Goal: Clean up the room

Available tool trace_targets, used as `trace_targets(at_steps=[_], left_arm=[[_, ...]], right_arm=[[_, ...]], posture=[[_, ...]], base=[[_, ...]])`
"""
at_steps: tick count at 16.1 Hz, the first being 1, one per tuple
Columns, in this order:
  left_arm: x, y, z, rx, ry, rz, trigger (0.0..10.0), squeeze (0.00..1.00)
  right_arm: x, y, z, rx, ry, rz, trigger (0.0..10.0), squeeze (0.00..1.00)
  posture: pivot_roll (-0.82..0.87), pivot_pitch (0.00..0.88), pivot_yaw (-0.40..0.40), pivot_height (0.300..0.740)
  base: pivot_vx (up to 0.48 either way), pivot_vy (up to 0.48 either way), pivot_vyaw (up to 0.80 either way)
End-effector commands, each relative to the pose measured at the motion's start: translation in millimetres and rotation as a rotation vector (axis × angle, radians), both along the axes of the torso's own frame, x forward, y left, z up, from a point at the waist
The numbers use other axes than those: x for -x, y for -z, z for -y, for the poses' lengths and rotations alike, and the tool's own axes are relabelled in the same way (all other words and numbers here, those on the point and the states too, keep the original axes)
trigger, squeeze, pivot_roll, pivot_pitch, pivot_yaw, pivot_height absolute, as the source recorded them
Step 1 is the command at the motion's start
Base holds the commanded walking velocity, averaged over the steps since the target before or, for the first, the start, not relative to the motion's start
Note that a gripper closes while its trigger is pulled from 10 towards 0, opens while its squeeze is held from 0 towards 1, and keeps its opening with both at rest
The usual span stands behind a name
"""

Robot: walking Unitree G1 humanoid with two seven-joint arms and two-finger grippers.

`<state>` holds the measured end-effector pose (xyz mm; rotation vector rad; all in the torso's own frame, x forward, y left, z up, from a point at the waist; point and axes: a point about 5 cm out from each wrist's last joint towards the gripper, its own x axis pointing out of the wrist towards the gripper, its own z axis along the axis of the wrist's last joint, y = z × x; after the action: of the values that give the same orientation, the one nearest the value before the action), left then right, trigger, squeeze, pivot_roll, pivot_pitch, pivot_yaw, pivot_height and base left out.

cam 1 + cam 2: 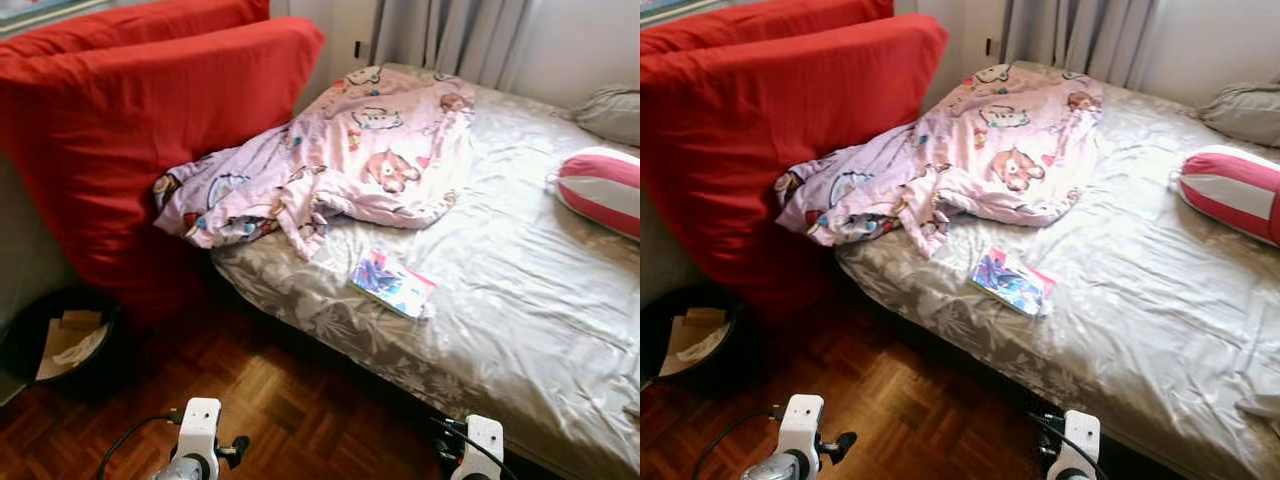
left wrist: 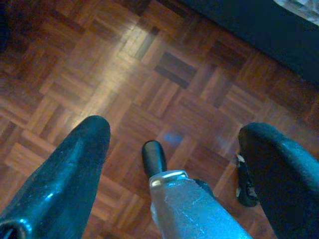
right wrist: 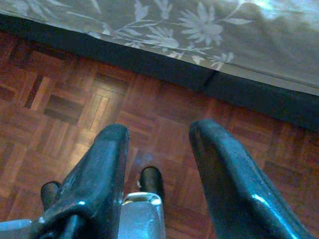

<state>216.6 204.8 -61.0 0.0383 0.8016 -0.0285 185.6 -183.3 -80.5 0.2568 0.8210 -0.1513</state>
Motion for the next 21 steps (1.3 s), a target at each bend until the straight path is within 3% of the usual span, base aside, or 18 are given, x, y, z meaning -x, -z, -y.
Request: trace_targets(at_steps=[1, 21], left_arm=[[7.6, 4.8, -1.2, -0.011, 0.006, -0.039, 10.0, 0.00], [8.2, 4.9, -1.2, -0.001, -0.007, -0.030, 10.0, 0.00]], right_arm=[[3.7, 1.7, 1.2, -0.001, 0.003, -0.012, 10.0, 0.00], [2.5, 1.4, -2.1, -0.009, -0.011, -0.006, 10.0, 0.00]], posture=[[-0.01, 0.103, -0.049, 0.740], [-0.01, 0.102, -0.050, 0.740]], base=[[0.000, 0.000, 0.00], [0.025, 0.015, 0.00]])
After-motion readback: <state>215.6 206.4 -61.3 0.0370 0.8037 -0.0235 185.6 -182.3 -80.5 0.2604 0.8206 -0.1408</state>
